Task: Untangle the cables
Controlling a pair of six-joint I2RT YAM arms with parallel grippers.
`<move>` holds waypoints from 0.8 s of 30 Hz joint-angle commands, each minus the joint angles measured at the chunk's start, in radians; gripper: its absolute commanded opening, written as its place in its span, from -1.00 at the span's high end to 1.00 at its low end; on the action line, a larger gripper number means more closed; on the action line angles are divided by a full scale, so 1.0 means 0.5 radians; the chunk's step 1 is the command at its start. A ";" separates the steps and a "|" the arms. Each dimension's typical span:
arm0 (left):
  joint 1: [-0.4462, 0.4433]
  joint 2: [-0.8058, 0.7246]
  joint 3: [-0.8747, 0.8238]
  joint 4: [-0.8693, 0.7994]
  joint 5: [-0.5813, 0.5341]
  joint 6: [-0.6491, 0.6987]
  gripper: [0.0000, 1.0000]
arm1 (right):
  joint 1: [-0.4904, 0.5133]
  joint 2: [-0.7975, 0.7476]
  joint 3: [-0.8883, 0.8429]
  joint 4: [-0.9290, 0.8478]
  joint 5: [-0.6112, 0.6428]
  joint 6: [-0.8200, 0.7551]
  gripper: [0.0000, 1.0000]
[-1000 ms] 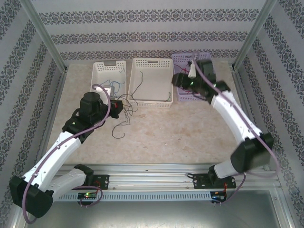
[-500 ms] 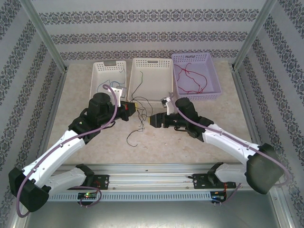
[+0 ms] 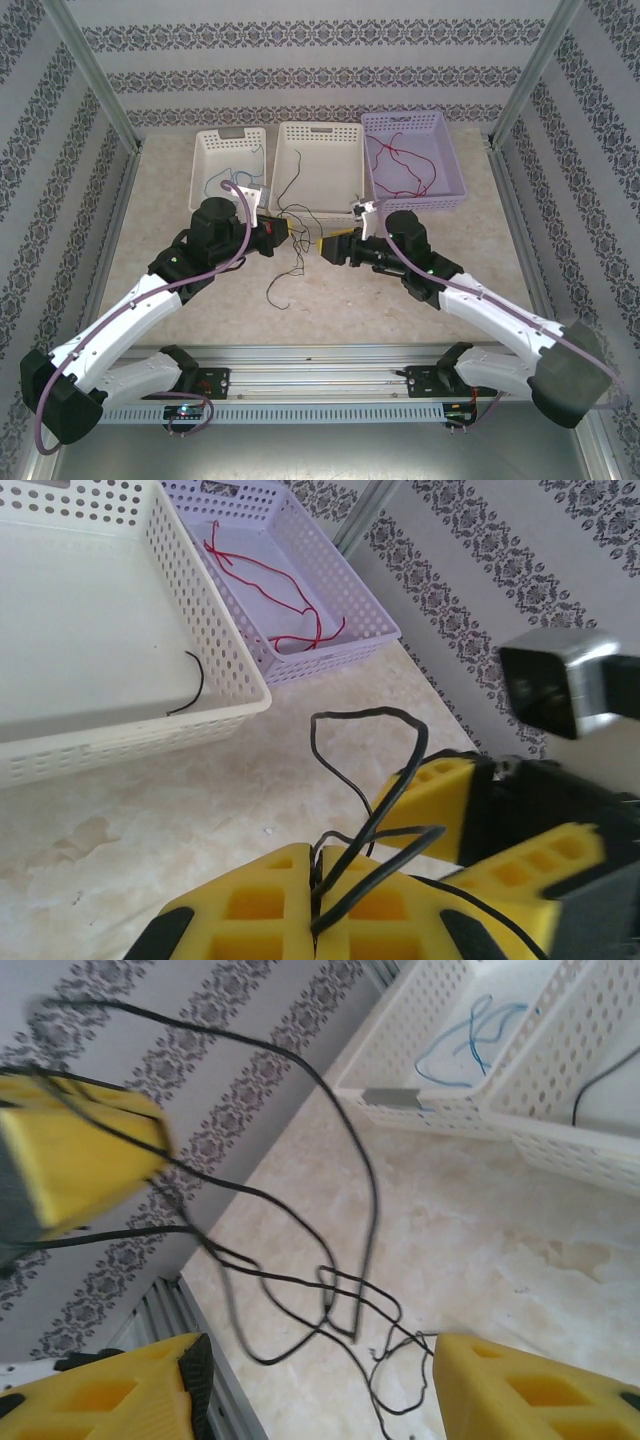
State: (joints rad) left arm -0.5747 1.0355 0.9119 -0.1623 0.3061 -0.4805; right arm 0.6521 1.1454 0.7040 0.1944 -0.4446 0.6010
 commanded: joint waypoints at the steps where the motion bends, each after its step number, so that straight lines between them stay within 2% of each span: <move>1: -0.035 -0.026 -0.015 0.117 -0.001 -0.020 1.00 | 0.004 0.100 0.083 0.135 -0.009 0.033 -0.21; 3: -0.041 -0.041 -0.026 0.131 0.004 -0.022 1.00 | 0.006 0.157 0.115 0.187 -0.025 0.051 -0.20; 5: -0.046 -0.048 -0.038 0.139 0.016 -0.019 1.00 | 0.006 0.194 0.157 0.196 -0.016 0.053 -0.09; 7: -0.047 -0.062 -0.053 0.142 0.017 -0.020 1.00 | 0.006 0.192 0.161 0.244 0.008 0.069 0.14; 10: -0.052 -0.078 -0.086 0.156 0.014 -0.019 1.00 | 0.001 0.150 0.157 0.251 0.043 0.076 0.69; 13: -0.050 -0.096 -0.123 0.163 0.011 -0.015 1.00 | -0.016 0.028 0.129 0.150 0.141 0.031 0.96; 15: -0.050 -0.110 -0.144 0.144 -0.004 0.003 1.00 | -0.047 -0.083 0.102 0.071 0.208 0.005 1.00; 18: -0.050 -0.134 -0.170 0.113 -0.019 0.034 0.87 | -0.114 -0.278 0.093 -0.124 0.365 -0.043 1.00; 24: -0.050 -0.145 -0.260 0.111 -0.050 0.060 0.34 | -0.280 -0.577 0.128 -0.317 0.424 -0.035 1.00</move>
State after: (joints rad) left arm -0.5892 0.9771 0.8043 -0.1307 0.2981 -0.4698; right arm 0.5358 0.8963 0.7563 0.1150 -0.2794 0.5999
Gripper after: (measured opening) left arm 0.304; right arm 0.046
